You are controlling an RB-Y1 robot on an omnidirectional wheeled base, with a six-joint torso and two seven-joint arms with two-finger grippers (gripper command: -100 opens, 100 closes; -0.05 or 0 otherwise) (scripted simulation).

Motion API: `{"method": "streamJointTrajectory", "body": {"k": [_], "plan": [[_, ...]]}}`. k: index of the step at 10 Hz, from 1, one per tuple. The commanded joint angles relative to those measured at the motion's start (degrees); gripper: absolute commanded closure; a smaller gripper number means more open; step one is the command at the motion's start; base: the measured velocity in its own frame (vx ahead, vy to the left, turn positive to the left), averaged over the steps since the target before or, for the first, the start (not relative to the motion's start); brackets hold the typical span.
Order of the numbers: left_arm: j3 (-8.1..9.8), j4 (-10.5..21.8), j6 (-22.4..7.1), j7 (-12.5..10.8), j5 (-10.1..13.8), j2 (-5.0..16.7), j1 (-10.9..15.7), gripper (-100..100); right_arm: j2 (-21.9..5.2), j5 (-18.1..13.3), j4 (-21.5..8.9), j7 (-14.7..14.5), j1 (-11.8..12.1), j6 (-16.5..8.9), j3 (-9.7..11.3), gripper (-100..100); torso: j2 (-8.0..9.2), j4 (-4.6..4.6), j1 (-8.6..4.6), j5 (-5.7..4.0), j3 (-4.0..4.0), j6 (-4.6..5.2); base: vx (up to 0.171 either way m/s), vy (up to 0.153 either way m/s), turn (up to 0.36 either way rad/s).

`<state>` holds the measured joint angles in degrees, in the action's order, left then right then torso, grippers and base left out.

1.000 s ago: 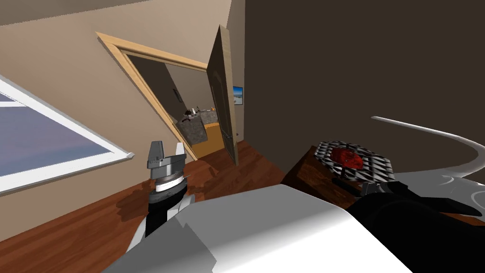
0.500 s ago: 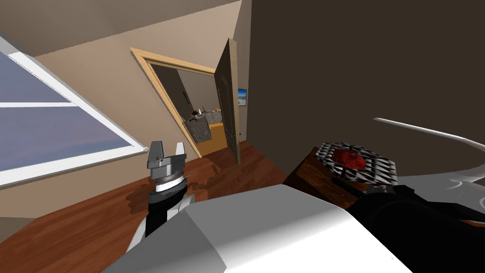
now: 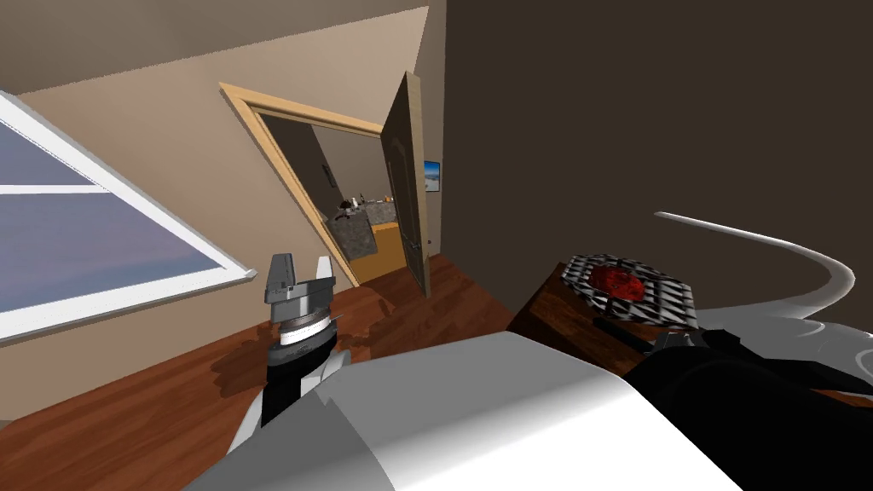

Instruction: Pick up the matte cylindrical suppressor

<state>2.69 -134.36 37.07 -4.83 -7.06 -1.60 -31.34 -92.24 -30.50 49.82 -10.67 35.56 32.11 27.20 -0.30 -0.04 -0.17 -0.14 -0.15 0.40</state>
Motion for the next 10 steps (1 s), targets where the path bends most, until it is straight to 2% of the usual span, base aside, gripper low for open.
{"method": "streamJointTrajectory", "body": {"k": [1, 3, 8, 9, 10], "plan": [[0.0, 0.0, 0.0, 0.0, 0.0, 0.0, 0.0, 0, -1.1, 0.13, 1.58, -1.5, 0.68, 0.06, -0.84, 100, 0.0, 0.0, 0.0, 0.0, 0.0, 0.0, 0.211, -0.027, -0.44], [0.0, 0.0, 0.0, 0.0, 0.0, 0.0, 0.0, 0, -2.14, -0.23, 2.86, -3.2, 0.52, 0.38, -1.61, 100, -0.43, -0.08, 0.15, 0.02, -0.25, -0.2, 0.185, 0.026, -0.266], [0.0, 0.0, 0.0, 0.0, 0.0, 0.0, 0.01, 0, -4.73, -1.12, 6.07, -7.43, 0.14, 1.18, -3.53, 100, -0.24, -0.05, 0.14, 0.08, -0.15, -0.2, 0.134, 0.015, -0.279], [-0.01, 0.0, 0.0, 0.0, 0.0, 0.0, 0.01, 0, -3.92, -1.47, 4.9, -6.89, -0.52, 1.46, -3.04, 100, -0.22, -0.05, 0.28, 0.1, -0.14, -0.23, 0.056, 0.033, -0.056], [-0.01, 0.0, 0.0, 0.0, 0.0, 0.0, 0.03, 0, -3.94, -1.52, 4.96, -7.07, -0.51, 1.49, -3.04, 0, -0.04, -0.01, 0.25, 0.11, -0.05, -0.32, 0.009, 0.006, 0.008]]}}
